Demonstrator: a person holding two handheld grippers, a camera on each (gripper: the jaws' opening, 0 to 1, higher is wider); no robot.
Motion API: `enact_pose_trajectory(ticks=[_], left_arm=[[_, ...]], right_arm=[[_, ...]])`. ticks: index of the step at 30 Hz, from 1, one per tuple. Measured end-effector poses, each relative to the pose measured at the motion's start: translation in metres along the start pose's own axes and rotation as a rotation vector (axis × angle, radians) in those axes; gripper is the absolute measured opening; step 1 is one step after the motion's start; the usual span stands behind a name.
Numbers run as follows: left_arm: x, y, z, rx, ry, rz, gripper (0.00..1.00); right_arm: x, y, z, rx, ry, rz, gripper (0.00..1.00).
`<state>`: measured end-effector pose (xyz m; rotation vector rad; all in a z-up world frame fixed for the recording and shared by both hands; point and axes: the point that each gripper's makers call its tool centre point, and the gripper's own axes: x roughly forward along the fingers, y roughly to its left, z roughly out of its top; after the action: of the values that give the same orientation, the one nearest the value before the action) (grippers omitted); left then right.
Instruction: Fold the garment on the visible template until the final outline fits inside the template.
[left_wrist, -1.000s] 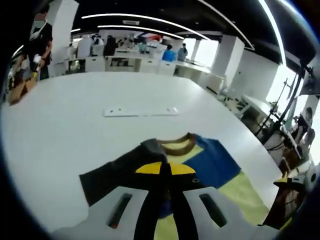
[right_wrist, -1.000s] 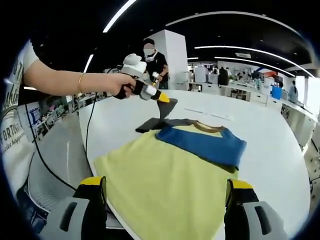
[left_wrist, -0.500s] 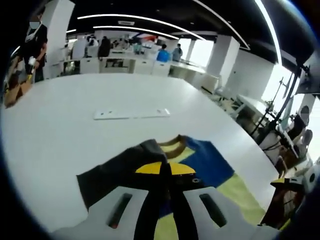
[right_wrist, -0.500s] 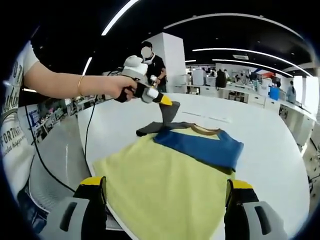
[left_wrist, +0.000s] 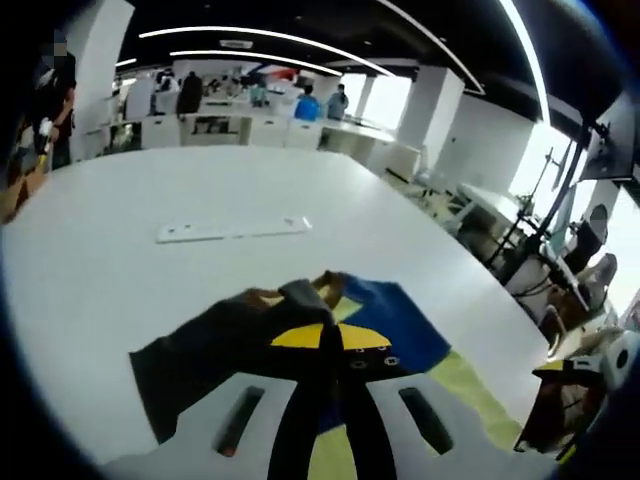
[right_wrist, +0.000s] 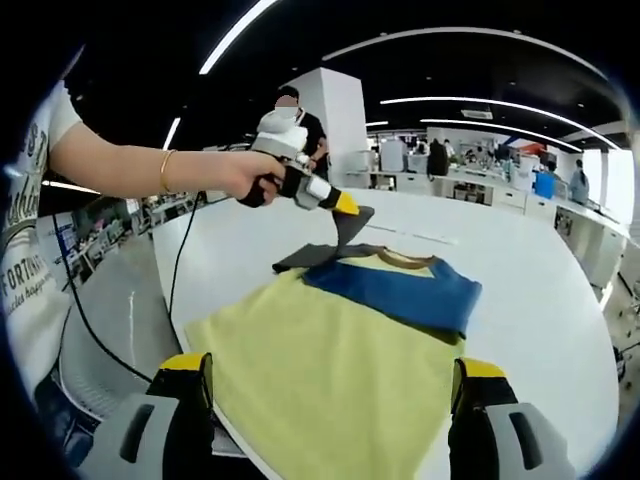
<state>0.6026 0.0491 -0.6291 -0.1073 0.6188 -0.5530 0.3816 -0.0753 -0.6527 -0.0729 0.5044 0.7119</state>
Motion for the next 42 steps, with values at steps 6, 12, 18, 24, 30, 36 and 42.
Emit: enact_pose_trajectory(ticks=[6, 12, 18, 24, 30, 36, 42], left_arm=[[0.01, -0.015, 0.006, 0.024, -0.008, -0.024, 0.0], [0.021, -0.034, 0.01, 0.03, -0.009, -0.058, 0.0], [0.028, -0.041, 0.011, 0.032, -0.007, -0.074, 0.0], [0.033, -0.05, 0.014, 0.01, -0.017, -0.1, 0.0], [0.037, -0.061, 0.016, 0.004, -0.028, -0.127, 0.0], [0.04, -0.072, 0.019, 0.023, -0.038, -0.154, 0.0], [0.042, -0.082, 0.022, 0.021, -0.056, -0.184, 0.0]], right_arm=[[-0.001, -0.001, -0.003, 0.003, 0.009, -0.002, 0.99], [0.0, -0.002, -0.005, 0.008, 0.011, -0.003, 0.99], [-0.001, -0.004, -0.006, 0.011, 0.014, -0.006, 0.99], [0.0, -0.005, -0.008, 0.015, 0.019, -0.008, 0.99], [0.0, -0.005, -0.011, 0.017, 0.027, -0.009, 0.99], [-0.002, -0.007, -0.011, 0.019, 0.029, -0.017, 0.99], [-0.002, -0.007, -0.014, 0.021, 0.036, -0.015, 0.99]])
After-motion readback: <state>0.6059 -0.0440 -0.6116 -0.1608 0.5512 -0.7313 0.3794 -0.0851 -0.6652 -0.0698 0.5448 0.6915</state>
